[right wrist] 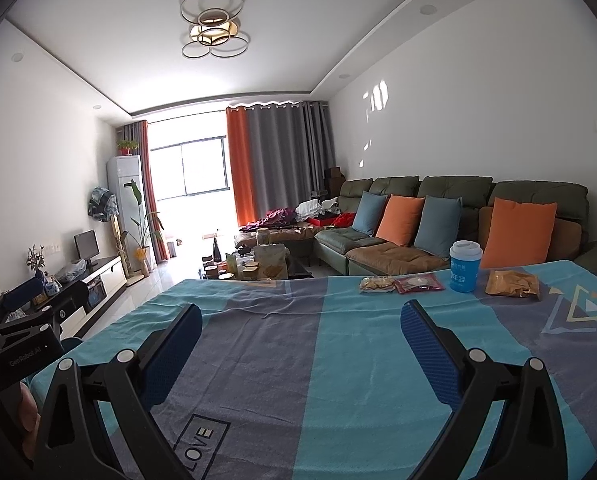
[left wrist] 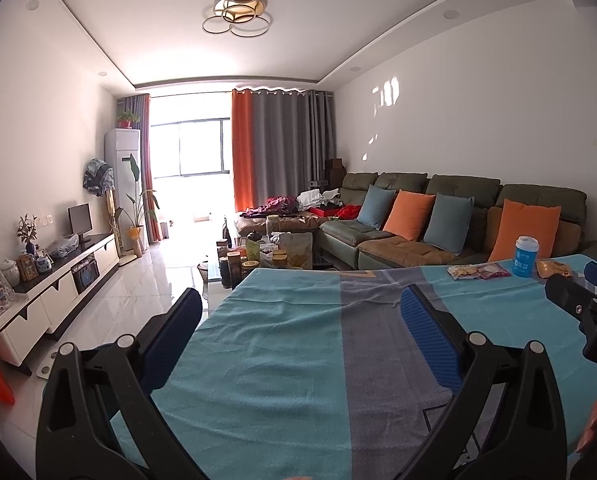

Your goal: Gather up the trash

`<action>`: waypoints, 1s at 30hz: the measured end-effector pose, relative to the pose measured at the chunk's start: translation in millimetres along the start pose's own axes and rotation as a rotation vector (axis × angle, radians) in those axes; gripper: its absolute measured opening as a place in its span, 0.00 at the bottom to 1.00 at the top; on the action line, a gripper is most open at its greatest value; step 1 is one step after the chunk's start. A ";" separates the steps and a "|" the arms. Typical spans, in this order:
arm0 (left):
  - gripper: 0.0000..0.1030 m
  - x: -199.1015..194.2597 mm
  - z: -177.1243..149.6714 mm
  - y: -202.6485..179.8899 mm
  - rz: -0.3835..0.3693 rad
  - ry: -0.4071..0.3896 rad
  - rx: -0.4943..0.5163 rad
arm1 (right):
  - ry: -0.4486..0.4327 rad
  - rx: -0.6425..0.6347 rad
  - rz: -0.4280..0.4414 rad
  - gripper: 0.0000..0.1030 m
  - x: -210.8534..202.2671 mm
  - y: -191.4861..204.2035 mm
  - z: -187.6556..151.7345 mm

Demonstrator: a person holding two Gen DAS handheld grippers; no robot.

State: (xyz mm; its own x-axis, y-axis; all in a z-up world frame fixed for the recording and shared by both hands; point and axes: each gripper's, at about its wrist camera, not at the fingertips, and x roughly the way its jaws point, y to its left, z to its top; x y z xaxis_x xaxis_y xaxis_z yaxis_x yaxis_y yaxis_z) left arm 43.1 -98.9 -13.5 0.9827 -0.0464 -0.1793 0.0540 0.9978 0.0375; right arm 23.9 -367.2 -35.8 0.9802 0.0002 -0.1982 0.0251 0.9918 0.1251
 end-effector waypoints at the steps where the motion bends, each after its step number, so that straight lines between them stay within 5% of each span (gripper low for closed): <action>1: 0.95 -0.5 0.6 0.0 0.000 -0.001 0.001 | -0.002 0.000 0.001 0.93 0.0 0.0 0.1; 30: 0.95 1.1 4.5 1.2 0.018 -0.014 0.006 | -0.021 -0.003 0.000 0.93 -2.2 -1.6 4.4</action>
State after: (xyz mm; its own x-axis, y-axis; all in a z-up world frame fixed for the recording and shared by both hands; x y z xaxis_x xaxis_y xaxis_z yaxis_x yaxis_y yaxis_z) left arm 45.0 -98.0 -9.2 0.9858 -0.0292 -0.1652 0.0374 0.9982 0.0468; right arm 22.6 -369.3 -31.3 0.9840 -0.0024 -0.1780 0.0245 0.9922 0.1222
